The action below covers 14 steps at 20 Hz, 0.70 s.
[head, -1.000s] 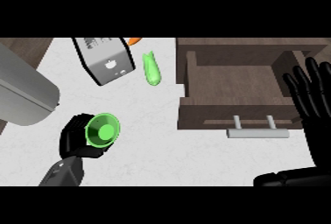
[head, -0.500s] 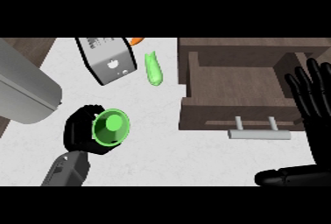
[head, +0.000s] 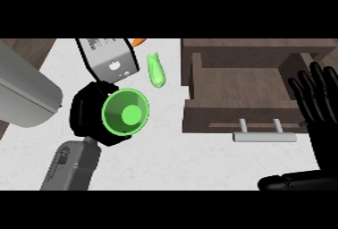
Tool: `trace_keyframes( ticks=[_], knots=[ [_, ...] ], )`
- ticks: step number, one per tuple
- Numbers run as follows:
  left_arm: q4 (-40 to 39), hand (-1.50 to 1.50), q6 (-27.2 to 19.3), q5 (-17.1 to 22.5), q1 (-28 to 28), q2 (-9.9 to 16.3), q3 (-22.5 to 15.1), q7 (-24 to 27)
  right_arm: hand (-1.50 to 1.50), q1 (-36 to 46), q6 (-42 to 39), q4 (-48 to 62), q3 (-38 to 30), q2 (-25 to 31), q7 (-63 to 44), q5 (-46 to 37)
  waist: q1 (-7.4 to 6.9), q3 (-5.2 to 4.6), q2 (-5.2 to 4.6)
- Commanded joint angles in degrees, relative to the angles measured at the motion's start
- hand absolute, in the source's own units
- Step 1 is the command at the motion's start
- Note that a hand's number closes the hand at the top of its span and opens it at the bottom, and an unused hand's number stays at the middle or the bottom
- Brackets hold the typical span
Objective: Pick up the cup, place it into the drawer and close the drawer
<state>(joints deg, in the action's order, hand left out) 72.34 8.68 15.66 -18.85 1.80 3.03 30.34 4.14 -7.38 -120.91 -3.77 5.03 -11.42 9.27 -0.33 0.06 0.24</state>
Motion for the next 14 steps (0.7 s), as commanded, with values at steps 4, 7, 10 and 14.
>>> trace_keyframes(
  ticks=[4,7,10,14],
  knots=[
    [8.0,1.5,-7.4,0.6,-7.4,-1.2,-1.0,-11.2,-1.5,-0.9,-2.7,2.6,-1.1,0.7,4.1,0.8,0.5,-0.04,-0.21],
    [10.6,1.5,-11.1,0.3,-11.8,-1.0,-2.5,-18.0,-1.5,-0.9,-0.8,0.6,-0.7,0.2,2.4,-0.5,0.56,-0.04,-0.18],
    [9.2,1.5,-12.2,-3.0,-12.0,-1.6,-4.1,-15.8,-1.5,-0.6,-1.6,0.1,-2.3,1.2,1.2,1.6,0.59,-0.05,-0.22],
    [2.4,1.5,-19.3,-3.7,-23.6,-1.8,-5.1,-18.6,-1.5,-3.8,-0.6,-0.3,2.5,-1.8,3.7,-3.1,1.06,-0.04,-0.27]
  ],
)
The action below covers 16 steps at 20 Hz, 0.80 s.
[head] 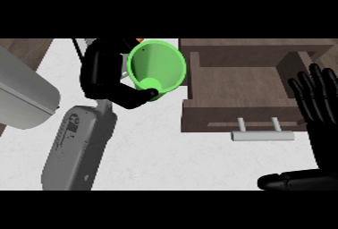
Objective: Pick up the cup, place it into the drawer and close the drawer
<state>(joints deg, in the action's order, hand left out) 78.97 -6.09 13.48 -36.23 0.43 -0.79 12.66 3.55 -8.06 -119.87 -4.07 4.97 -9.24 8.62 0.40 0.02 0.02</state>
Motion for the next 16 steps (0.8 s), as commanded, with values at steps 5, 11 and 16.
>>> trace_keyframes(
  ticks=[5,11,16],
  knots=[
    [-8.9,1.5,-6.1,-2.3,-13.1,-0.4,-1.2,-3.8,-1.5,0.9,-0.5,4.1,-0.4,-0.4,2.6,-0.1,0.04,0.0,-0.08],
    [-19.0,1.5,-10.4,-1.0,-21.2,-0.4,-3.9,-2.1,-1.5,-0.8,-1.7,1.2,-1.4,0.9,1.5,1.3,0.8,0.01,-0.18],
    [-24.9,1.5,-9.3,0.2,-23.4,-0.4,-3.6,-1.9,-1.5,4.6,1.2,2.6,-1.0,0.5,-1.2,-0.2,0.31,-0.01,-0.16]
  ],
)
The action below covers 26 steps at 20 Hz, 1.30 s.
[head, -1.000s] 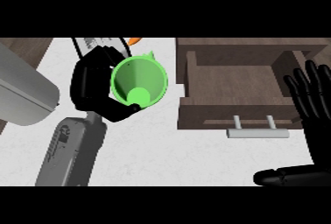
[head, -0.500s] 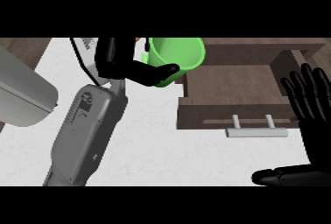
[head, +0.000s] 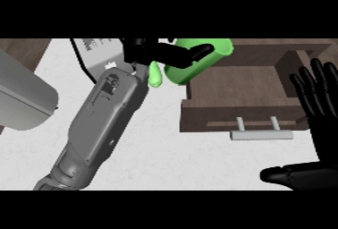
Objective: Pick up the cup, place it into the drawer and close the drawer
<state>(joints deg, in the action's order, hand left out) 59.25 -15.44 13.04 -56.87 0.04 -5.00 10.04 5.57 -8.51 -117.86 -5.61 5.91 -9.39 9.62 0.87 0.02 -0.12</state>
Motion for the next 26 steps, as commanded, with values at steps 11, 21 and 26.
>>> trace_keyframes(
  ticks=[11,21,26],
  knots=[
    [-20.9,1.5,-8.9,13.3,-11.4,0.0,-11.9,9.0,-1.5,2.2,-3.0,8.7,-2.6,1.2,6.5,1.3,1.27,0.04,-0.35],
    [-35.5,1.5,-5.8,18.0,-18.3,0.0,-15.8,12.0,-1.5,3.0,-3.1,6.1,-1.6,1.6,3.3,1.8,3.38,0.06,-1.03],
    [-36.4,1.5,-9.2,19.8,-17.6,0.0,-22.3,10.9,-1.5,2.3,-2.4,0.1,1.2,0.9,-1.0,2.2,5.27,0.05,-0.98]
  ],
)
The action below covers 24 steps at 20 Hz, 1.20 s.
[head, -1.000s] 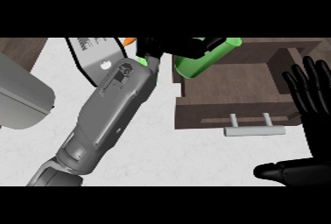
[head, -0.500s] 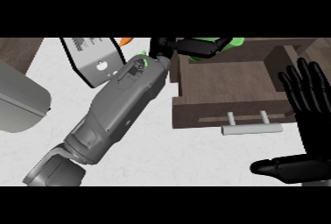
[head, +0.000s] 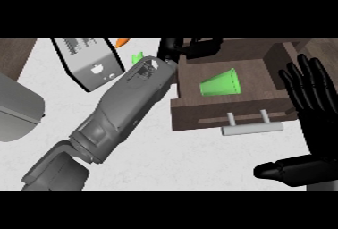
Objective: Pick up the cup, place it into the drawer and close the drawer
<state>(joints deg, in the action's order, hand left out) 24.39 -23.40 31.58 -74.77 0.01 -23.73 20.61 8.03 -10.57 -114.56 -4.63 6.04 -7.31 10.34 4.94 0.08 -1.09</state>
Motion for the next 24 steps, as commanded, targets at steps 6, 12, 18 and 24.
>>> trace_keyframes(
  ticks=[6,12,18,24],
  knots=[
    [-3.2,-1.5,-4.5,0.3,-1.6,0.0,-9.9,-2.9,-1.5,0.4,-1.4,0.3,0.8,-0.2,1.0,1.1,2.67,0.07,-0.58],
    [0.8,-1.5,-5.7,5.4,-0.1,0.0,-10.1,-0.8,-1.5,1.7,-0.6,-0.3,1.0,-1.2,-0.3,2.8,2.29,0.01,-0.46],
    [0.7,-1.5,-0.8,9.6,0.3,0.0,-5.7,7.1,-1.5,1.0,-1.9,-2.6,-3.2,1.3,-3.4,8.7,-0.19,-0.06,0.06],
    [7.4,-1.5,1.5,13.6,1.8,0.0,-3.2,7.4,-1.5,-2.8,-3.5,-3.2,-2.7,0.7,-1.8,9.6,-3.46,-0.07,0.94]
  ],
)
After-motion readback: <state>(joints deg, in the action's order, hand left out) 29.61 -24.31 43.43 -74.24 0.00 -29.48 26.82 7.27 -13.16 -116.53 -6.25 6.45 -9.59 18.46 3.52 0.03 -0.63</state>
